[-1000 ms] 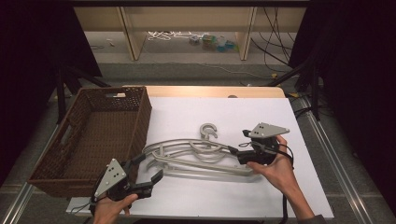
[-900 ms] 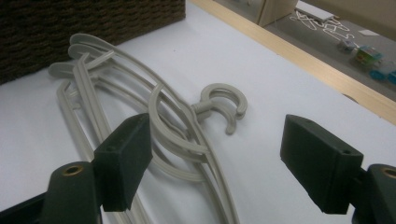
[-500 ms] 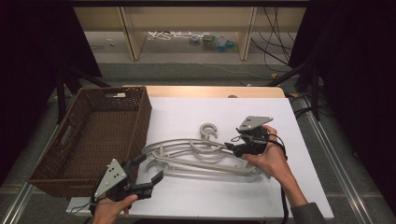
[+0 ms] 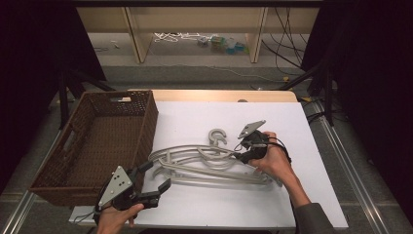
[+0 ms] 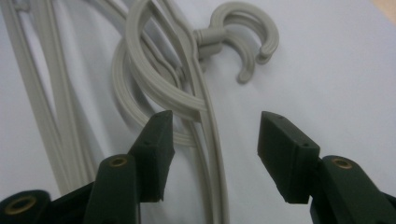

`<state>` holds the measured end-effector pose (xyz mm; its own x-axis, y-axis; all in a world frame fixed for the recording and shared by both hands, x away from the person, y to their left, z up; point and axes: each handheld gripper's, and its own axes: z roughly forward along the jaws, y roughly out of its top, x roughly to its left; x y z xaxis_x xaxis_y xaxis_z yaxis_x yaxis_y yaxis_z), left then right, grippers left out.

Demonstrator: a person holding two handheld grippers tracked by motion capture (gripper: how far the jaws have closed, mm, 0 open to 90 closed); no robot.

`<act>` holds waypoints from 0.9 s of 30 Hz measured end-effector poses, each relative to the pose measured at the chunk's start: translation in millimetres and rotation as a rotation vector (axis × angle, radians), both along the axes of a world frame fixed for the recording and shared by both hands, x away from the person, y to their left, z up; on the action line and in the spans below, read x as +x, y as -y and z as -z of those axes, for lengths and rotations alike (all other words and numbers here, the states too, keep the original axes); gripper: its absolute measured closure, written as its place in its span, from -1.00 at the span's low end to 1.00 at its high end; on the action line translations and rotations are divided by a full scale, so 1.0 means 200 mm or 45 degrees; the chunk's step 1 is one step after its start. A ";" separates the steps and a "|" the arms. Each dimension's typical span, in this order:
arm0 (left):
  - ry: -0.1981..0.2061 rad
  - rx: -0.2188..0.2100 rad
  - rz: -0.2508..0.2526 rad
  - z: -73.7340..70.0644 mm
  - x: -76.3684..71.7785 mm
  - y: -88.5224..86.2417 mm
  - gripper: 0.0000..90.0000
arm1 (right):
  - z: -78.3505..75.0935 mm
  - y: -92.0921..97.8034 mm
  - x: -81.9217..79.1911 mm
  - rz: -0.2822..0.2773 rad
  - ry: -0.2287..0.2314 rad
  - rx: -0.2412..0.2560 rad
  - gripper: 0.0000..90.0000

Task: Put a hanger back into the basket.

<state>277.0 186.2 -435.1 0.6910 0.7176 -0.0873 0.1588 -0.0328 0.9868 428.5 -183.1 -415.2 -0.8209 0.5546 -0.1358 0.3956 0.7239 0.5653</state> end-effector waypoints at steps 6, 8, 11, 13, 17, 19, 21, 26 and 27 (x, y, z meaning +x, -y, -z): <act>-0.003 0.000 -0.001 0.00 0.00 0.00 -0.64 | 0.06 -0.03 0.04 -0.012 -0.058 -0.069 0.23; 0.000 -0.007 0.002 0.00 0.00 0.00 -0.64 | 0.08 -0.04 0.05 -0.001 -0.084 -0.080 0.28; -0.006 -0.002 0.003 0.00 0.00 0.00 -0.64 | 0.10 -0.05 0.06 -0.011 -0.107 -0.091 0.34; -0.003 -0.003 0.001 0.00 0.00 0.00 -0.64 | 0.11 -0.05 0.07 -0.015 -0.108 -0.097 0.38; 0.001 -0.003 0.008 0.00 0.00 0.00 -0.64 | 0.12 -0.06 0.08 -0.016 -0.125 -0.123 0.45; -0.001 -0.006 0.005 0.00 0.00 0.00 -0.64 | 0.13 -0.06 0.09 -0.022 -0.123 -0.134 0.48; -0.002 0.001 0.005 0.00 0.00 0.00 -0.64 | 0.14 -0.06 0.10 -0.022 -0.118 -0.149 0.51; -0.008 -0.002 0.006 0.00 0.00 0.00 -0.64 | 0.16 -0.08 0.11 -0.039 -0.106 -0.139 0.69; -0.007 0.004 0.007 0.00 0.00 0.00 -0.64 | 0.15 -0.08 0.11 -0.041 -0.105 -0.145 0.72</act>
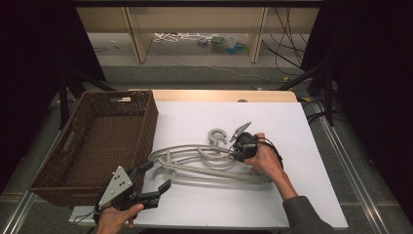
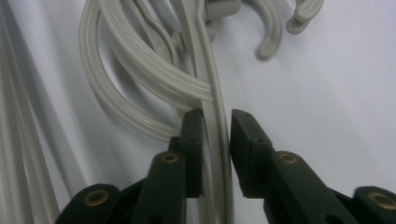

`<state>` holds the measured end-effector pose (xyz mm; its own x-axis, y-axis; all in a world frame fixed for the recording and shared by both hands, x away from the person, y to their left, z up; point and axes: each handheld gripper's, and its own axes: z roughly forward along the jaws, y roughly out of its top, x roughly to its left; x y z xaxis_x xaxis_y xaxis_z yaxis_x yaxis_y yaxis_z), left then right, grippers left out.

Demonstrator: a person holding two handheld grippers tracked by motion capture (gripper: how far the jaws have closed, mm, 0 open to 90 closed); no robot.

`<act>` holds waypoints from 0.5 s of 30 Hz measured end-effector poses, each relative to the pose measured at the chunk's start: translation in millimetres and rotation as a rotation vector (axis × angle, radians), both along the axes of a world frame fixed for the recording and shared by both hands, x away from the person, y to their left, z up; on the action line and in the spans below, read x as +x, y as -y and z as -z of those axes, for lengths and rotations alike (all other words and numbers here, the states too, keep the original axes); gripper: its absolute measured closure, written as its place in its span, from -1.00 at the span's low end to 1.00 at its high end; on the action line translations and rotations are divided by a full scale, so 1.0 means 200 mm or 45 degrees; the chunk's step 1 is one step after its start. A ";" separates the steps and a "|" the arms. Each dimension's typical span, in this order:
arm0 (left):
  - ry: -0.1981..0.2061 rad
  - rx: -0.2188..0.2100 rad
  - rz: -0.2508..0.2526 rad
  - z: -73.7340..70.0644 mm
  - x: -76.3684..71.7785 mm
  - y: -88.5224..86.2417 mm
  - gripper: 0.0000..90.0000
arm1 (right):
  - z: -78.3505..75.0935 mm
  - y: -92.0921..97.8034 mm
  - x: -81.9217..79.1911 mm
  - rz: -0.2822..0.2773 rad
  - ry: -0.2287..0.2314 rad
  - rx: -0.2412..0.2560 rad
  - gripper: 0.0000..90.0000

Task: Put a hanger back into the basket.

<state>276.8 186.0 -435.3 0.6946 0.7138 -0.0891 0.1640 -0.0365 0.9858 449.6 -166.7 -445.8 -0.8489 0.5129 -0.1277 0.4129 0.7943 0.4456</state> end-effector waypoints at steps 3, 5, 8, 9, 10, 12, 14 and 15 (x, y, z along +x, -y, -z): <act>0.001 -0.004 0.001 0.00 0.00 0.00 -0.64 | -0.01 0.00 0.00 -0.010 0.001 -0.008 0.76; -0.006 -0.008 0.000 0.00 0.00 0.00 -0.64 | -0.01 -0.01 -0.01 -0.020 0.014 -0.020 0.77; -0.003 -0.010 0.000 0.00 0.00 0.00 -0.64 | -0.02 -0.02 -0.02 -0.052 0.032 -0.064 0.80; -0.003 -0.008 0.001 0.00 0.00 0.00 -0.64 | -0.02 -0.02 -0.02 -0.056 0.035 -0.066 0.80; -0.001 -0.011 0.004 0.00 0.00 0.00 -0.63 | -0.03 -0.01 -0.02 -0.053 0.035 -0.064 0.80; -0.002 -0.007 0.000 0.00 0.00 0.00 -0.64 | -0.04 -0.01 -0.02 -0.066 0.045 -0.066 0.81; -0.004 -0.010 0.002 0.00 0.00 0.00 -0.64 | -0.05 -0.01 -0.03 -0.063 0.060 -0.064 0.82; -0.004 -0.008 0.003 0.00 0.00 0.00 -0.64 | -0.06 -0.01 -0.03 -0.075 0.065 -0.059 0.82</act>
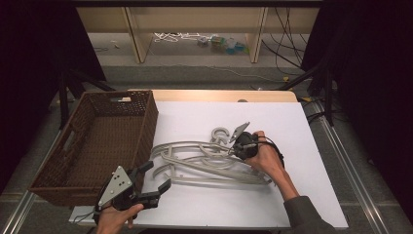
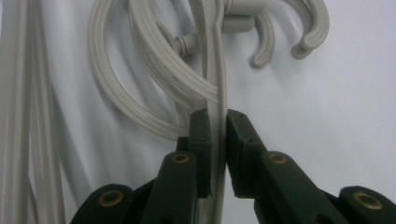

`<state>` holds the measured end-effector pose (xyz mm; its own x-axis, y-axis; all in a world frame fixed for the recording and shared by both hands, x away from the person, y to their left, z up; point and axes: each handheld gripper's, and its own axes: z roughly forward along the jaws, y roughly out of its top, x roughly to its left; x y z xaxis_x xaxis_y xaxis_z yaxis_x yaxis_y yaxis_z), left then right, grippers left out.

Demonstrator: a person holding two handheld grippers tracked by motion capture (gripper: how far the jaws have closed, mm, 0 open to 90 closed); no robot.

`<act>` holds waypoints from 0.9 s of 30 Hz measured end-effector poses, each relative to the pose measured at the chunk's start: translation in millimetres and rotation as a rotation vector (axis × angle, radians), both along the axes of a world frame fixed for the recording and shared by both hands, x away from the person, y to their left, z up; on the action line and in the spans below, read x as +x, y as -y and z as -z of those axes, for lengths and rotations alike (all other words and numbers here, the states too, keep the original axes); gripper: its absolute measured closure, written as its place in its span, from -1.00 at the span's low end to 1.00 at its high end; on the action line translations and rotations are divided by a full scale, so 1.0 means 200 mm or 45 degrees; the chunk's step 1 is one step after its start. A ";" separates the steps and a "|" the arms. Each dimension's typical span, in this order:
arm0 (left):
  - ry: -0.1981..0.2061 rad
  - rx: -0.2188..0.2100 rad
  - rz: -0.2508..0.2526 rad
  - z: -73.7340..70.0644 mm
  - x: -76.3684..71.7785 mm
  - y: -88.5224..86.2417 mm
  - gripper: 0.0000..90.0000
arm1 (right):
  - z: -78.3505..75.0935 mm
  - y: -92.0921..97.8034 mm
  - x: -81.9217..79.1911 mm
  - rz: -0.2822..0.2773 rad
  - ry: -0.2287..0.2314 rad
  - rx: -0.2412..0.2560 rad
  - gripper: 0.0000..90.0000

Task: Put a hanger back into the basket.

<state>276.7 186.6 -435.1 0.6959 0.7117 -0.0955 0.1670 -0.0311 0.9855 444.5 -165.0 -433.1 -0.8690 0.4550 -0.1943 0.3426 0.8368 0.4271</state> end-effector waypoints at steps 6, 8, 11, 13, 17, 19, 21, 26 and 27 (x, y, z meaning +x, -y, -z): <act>0.001 -0.004 -0.004 0.00 0.00 0.00 -0.64 | -0.05 0.00 -0.02 -0.020 0.042 0.000 0.82; 0.002 -0.006 -0.006 0.00 0.00 0.00 -0.64 | -0.07 0.01 -0.02 -0.033 0.047 0.009 0.82; 0.000 -0.002 -0.006 0.00 0.00 0.00 -0.64 | -0.09 0.02 -0.04 -0.057 0.073 0.021 0.82; 0.004 -0.007 -0.007 0.00 0.00 -0.01 -0.64 | -0.10 0.02 -0.04 -0.069 0.082 0.029 0.83; 0.003 -0.002 -0.009 0.00 0.00 -0.01 -0.64 | -0.15 0.03 -0.07 -0.105 0.120 0.048 0.83; 0.006 -0.008 -0.011 0.00 0.00 -0.01 -0.64 | -0.18 0.03 -0.09 -0.128 0.145 0.060 0.83; 0.003 -0.003 -0.009 0.00 0.00 0.00 -0.64 | -0.21 0.04 -0.10 -0.147 0.176 0.060 0.83; 0.006 -0.003 -0.013 0.00 0.00 0.00 -0.64 | -0.28 0.06 -0.15 -0.170 0.233 0.079 0.83; 0.005 -0.003 -0.014 0.00 0.00 0.00 -0.64 | -0.29 0.07 -0.16 -0.171 0.238 0.082 0.83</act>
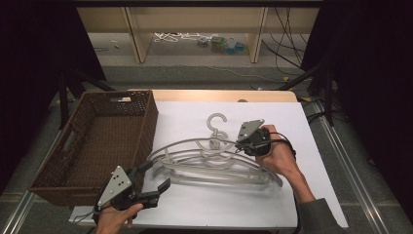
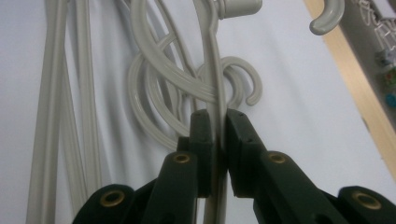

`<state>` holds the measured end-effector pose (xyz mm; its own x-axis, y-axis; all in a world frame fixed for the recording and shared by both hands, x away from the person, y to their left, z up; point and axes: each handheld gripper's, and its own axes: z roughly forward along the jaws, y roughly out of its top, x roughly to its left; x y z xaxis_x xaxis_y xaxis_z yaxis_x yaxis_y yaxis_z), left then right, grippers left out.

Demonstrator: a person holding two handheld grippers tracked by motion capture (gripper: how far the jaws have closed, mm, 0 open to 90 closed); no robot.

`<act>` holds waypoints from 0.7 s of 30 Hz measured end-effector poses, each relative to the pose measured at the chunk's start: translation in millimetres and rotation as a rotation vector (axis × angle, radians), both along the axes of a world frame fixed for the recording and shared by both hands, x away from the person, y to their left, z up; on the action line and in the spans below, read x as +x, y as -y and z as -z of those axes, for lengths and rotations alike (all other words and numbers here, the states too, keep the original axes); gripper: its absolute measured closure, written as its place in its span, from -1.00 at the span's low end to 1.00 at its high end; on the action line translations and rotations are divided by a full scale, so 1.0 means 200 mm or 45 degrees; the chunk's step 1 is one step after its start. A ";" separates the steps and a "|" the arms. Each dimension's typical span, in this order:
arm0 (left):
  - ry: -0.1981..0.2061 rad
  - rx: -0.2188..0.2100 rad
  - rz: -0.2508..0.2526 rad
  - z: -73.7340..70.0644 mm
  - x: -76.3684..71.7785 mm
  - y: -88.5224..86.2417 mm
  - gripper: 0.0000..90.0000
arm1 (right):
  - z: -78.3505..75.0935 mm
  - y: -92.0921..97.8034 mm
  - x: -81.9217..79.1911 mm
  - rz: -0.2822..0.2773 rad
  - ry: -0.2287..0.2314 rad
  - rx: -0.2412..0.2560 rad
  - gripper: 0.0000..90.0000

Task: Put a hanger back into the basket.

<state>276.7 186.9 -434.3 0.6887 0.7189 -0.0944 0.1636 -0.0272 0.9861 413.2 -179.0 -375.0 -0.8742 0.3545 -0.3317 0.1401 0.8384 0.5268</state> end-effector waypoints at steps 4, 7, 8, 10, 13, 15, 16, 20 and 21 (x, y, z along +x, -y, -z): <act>0.013 -0.002 -0.011 -0.02 0.01 0.01 -0.63 | -0.04 0.04 -0.06 -0.032 0.033 0.005 0.83; -0.005 0.027 0.005 -0.05 0.02 0.04 -0.63 | -0.06 0.05 -0.10 -0.051 0.048 -0.010 0.83; -0.020 0.058 -0.001 -0.06 0.02 0.05 -0.63 | -0.06 0.06 -0.11 -0.054 0.041 -0.001 0.83; -0.038 0.084 0.006 -0.06 0.03 0.08 -0.64 | -0.06 0.06 -0.13 -0.067 0.057 -0.006 0.83; -0.052 0.125 0.027 -0.07 0.05 0.13 -0.64 | -0.06 0.06 -0.17 -0.095 0.067 -0.020 0.83; -0.058 0.159 0.045 -0.09 0.06 0.16 -0.64 | -0.06 0.07 -0.20 -0.105 0.070 -0.027 0.83; -0.060 0.165 0.057 -0.10 0.07 0.19 -0.64 | -0.06 0.07 -0.21 -0.113 0.074 -0.030 0.83; -0.073 0.205 0.091 -0.15 0.12 0.26 -0.64 | -0.05 0.09 -0.25 -0.123 0.071 -0.031 0.83; -0.077 0.211 0.098 -0.16 0.13 0.28 -0.64 | -0.05 0.09 -0.25 -0.121 0.075 -0.030 0.83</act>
<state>303.5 131.1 -402.6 0.7388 0.6735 -0.0219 0.2137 -0.2034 0.9555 362.9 -197.9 -365.2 -0.8823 0.2621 -0.3910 0.0284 0.8588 0.5116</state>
